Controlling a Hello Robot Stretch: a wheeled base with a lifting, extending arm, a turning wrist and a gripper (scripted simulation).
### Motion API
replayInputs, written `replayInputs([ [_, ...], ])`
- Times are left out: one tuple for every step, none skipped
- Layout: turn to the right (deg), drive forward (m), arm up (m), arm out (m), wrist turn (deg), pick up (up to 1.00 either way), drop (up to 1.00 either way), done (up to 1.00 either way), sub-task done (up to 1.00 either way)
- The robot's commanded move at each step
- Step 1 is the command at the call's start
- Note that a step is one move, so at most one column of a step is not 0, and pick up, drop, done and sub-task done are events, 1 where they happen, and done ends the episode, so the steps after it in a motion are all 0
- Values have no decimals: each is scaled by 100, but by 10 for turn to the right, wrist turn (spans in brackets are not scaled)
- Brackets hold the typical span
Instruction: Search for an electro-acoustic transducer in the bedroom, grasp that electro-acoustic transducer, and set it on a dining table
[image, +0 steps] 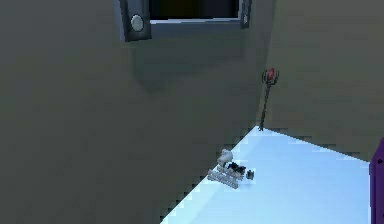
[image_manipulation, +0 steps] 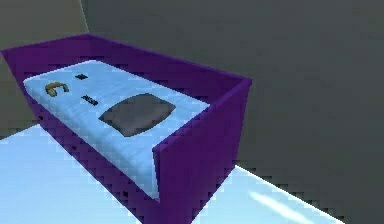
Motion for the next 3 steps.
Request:
replayInputs([
  [-60, 0, 0, 0, 0, 0, 0, 0, 0],
  [0, 20, 0, 0, 0, 0, 0, 0, 0],
  [390, 0, 0, 0, 0, 0, 0, 0, 0],
])
